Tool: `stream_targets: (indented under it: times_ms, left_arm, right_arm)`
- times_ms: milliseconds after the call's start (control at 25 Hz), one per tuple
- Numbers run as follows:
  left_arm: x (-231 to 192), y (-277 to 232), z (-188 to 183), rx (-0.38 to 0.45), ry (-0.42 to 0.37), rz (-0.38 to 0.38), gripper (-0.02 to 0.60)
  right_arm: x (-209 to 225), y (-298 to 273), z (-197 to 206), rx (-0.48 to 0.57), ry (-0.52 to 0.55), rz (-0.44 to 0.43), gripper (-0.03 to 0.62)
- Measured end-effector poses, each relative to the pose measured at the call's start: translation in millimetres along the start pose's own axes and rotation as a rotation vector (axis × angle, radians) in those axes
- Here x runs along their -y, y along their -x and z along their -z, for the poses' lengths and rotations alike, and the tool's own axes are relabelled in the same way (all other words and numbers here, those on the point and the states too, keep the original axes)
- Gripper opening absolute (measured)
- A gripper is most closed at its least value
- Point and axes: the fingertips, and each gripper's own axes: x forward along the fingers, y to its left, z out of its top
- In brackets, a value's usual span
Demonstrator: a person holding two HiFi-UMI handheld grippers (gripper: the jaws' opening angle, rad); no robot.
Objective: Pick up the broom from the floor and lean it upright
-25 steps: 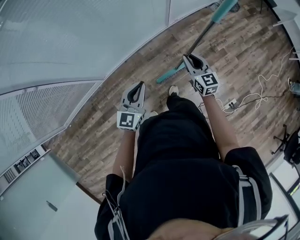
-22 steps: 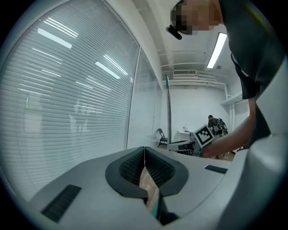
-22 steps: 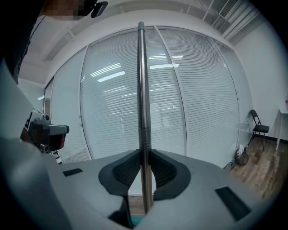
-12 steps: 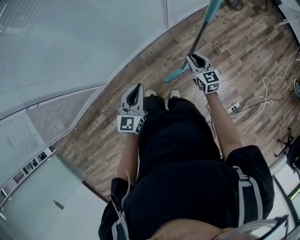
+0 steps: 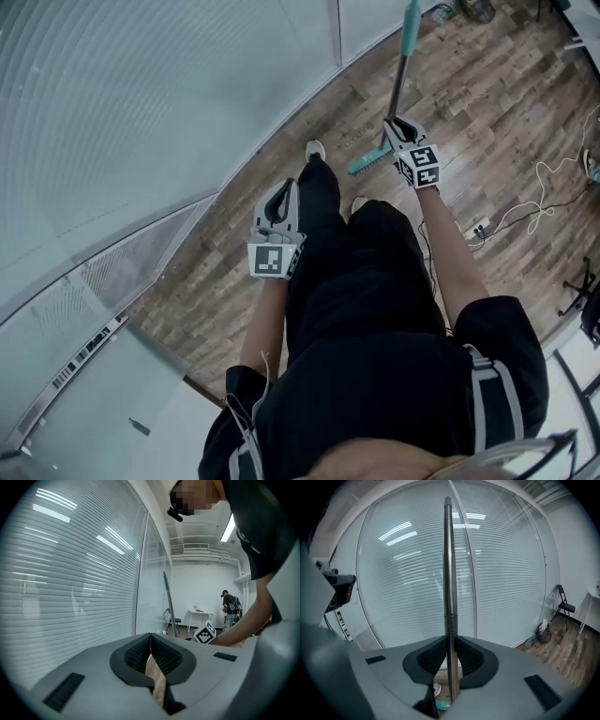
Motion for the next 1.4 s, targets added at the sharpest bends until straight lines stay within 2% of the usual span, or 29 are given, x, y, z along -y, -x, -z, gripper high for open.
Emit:
stream_targets:
  times_ms: [120, 320, 400, 600, 880, 1160, 1400]
  left_arm:
    - [-13.9, -39.9, 8.5, -0.003, -0.010, 0.061, 0.018]
    - [-38.4, -99.8, 35.9, 0.004, 0.039, 0.184, 0.018]
    - [-53.0, -116.2, 57.5, -0.018, 0.043, 0.189, 0.018]
    - [-87.1, -162.4, 106.2, -0.001, 0.045, 0.170, 0.018]
    - [-97.6, -176.1, 169.9, -0.094, 0.058, 0.211, 0.018]
    - [-108.1, -182.6, 198.2, -0.148, 0.073, 0.217, 0.018]
    - [-119.1, -184.0, 211.7, -0.154, 0.099, 0.217, 0.018]
  right_arm:
    - [15.2, -46.5, 27.0, -0.037, -0.015, 0.014, 0.080]
    - [40.1, -124.1, 65.1, -0.074, -0.016, 0.025, 0.080]
    - [47.7, -151.8, 88.6, -0.099, -0.014, 0.023, 0.080]
    - [79.5, -233.1, 143.5, -0.153, 0.002, 0.010, 0.080]
    - [85.2, -304.7, 211.9, -0.252, -0.022, -0.021, 0.081]
    - [82.5, -358.2, 251.6, -0.362, 0.052, -0.034, 0.083]
    - [94.9, -386.4, 267.6, -0.427, 0.016, -0.009, 0.084]
